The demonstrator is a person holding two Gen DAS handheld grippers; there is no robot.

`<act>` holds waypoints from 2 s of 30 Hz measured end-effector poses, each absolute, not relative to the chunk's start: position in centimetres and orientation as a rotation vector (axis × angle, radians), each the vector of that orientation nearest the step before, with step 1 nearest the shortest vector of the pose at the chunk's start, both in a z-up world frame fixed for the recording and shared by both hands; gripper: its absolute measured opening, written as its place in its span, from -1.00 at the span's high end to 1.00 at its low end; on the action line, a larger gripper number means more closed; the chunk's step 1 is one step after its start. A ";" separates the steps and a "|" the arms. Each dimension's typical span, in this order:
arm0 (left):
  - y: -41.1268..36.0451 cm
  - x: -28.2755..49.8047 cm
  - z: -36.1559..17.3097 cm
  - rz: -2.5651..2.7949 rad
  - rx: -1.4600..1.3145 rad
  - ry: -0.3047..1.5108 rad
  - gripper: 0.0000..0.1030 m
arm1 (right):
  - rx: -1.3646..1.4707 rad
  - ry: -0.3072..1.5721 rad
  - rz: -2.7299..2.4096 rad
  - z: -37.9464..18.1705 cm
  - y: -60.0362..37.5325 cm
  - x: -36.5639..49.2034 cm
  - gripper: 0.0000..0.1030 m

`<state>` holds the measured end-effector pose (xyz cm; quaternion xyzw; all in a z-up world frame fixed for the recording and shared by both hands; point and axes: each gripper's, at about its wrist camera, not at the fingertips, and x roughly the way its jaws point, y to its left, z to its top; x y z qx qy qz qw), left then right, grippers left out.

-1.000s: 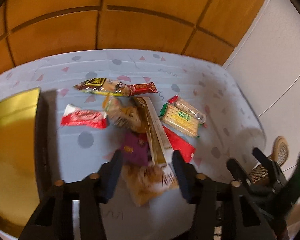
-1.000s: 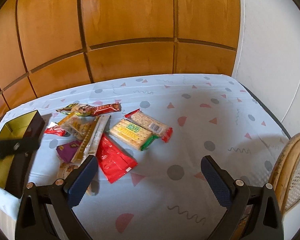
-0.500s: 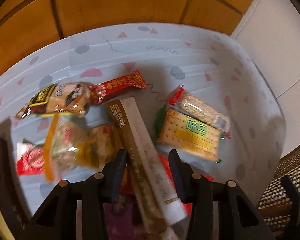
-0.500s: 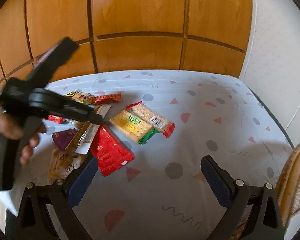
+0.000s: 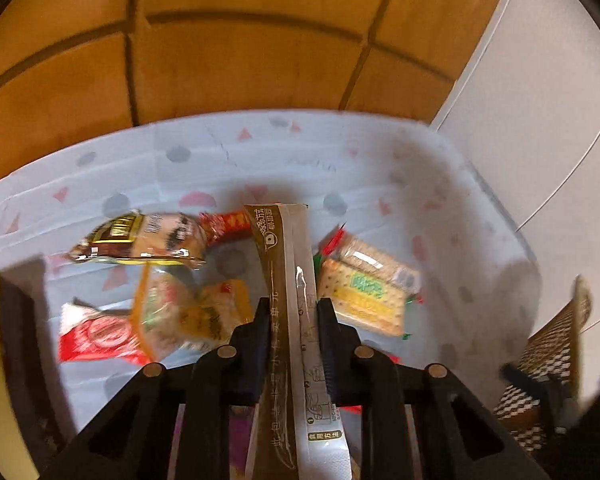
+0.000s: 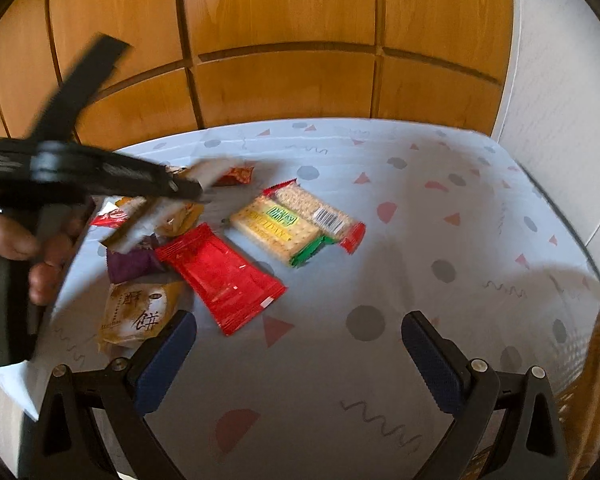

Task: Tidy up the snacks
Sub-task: 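Carry the stick packet into the tin with the left gripper while the right gripper grasps the round pastry bag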

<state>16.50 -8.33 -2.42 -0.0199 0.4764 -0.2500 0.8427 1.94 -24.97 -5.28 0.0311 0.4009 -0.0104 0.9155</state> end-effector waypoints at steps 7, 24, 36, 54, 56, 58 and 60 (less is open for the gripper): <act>-1.9 12.7 1.3 -0.464 -0.134 0.902 0.57 | 0.113 0.899 0.263 -5.7 -22.2 2.0 -1.00; 16.3 8.1 -3.5 -0.129 -0.394 1.008 0.56 | -0.623 1.131 0.700 -9.1 -10.3 8.3 -1.00; 15.0 14.7 -4.9 -0.082 -0.375 1.020 0.52 | -0.662 1.131 0.711 -10.2 -9.8 6.5 -0.78; 13.4 5.0 -2.4 -0.009 -0.230 0.940 0.43 | -0.590 1.234 0.775 -10.3 -10.9 7.6 -0.95; 13.3 4.5 -2.2 -0.010 -0.221 0.931 0.43 | -0.544 1.254 0.813 -9.6 -10.8 7.0 -0.93; 13.3 4.0 -2.0 -0.010 -0.224 0.926 0.43 | -0.510 1.240 0.820 -9.0 -10.9 6.8 -0.90; 13.2 3.7 -1.8 -0.007 -0.219 0.920 0.43 | -0.487 1.216 0.764 -8.7 -11.1 7.2 -0.90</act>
